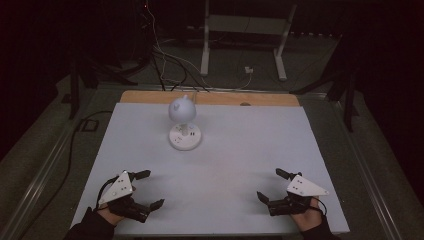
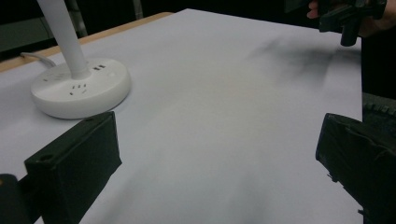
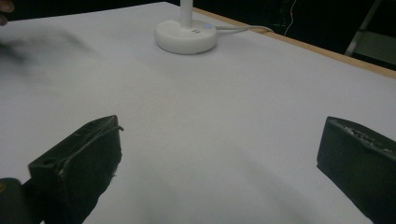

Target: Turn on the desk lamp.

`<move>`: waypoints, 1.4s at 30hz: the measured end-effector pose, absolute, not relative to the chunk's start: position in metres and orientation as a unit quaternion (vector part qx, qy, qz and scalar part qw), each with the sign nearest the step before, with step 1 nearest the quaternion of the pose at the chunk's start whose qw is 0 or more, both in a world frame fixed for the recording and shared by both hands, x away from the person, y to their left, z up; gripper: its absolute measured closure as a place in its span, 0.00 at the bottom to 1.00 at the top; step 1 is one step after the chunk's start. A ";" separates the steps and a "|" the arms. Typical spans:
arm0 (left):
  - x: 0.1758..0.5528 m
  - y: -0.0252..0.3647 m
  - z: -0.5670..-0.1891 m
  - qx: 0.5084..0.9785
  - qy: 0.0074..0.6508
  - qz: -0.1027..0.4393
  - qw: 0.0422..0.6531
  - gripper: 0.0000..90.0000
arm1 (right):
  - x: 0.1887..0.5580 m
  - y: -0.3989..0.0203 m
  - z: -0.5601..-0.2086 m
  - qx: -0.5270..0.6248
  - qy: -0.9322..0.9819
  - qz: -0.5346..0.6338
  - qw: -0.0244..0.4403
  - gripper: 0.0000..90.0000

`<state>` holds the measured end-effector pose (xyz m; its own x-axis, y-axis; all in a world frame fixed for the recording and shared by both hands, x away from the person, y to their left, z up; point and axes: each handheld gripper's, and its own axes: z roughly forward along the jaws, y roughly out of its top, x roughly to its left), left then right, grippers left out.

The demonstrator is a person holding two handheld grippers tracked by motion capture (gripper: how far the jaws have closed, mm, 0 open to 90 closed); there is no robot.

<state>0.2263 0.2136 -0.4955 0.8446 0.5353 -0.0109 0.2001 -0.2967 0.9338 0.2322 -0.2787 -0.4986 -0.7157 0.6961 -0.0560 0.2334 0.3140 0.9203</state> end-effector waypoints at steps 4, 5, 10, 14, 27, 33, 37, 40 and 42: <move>0.226 0.212 -0.496 0.792 0.230 0.152 0.545 0.00 | 0.231 -0.277 -0.498 0.291 0.780 0.501 0.238 0.00; 0.226 0.212 -0.496 0.792 0.229 0.151 0.545 0.00 | 0.231 -0.277 -0.498 0.290 0.779 0.501 0.241 0.00; 0.226 0.211 -0.496 0.795 0.230 0.150 0.541 0.00 | 0.230 -0.277 -0.498 0.290 0.780 0.499 0.241 0.00; 0.226 0.211 -0.497 0.797 0.230 0.150 0.538 0.00 | 0.230 -0.277 -0.499 0.291 0.781 0.497 0.242 0.00; 0.225 0.206 -0.497 0.807 0.225 0.141 0.527 0.00 | 0.230 -0.275 -0.497 0.291 0.778 0.496 0.254 0.00; 0.225 0.205 -0.494 0.806 0.224 0.139 0.529 0.00 | 0.230 -0.276 -0.497 0.295 0.774 0.497 0.257 0.00; 0.226 0.204 -0.491 0.806 0.222 0.140 0.531 0.00 | 0.230 -0.275 -0.496 0.295 0.773 0.498 0.259 0.00; 0.227 0.203 -0.488 0.806 0.221 0.137 0.532 0.00 | 0.229 -0.274 -0.496 0.294 0.773 0.498 0.260 0.00; 0.228 0.203 -0.486 0.805 0.221 0.135 0.533 0.00 | 0.229 -0.274 -0.496 0.295 0.773 0.500 0.258 0.00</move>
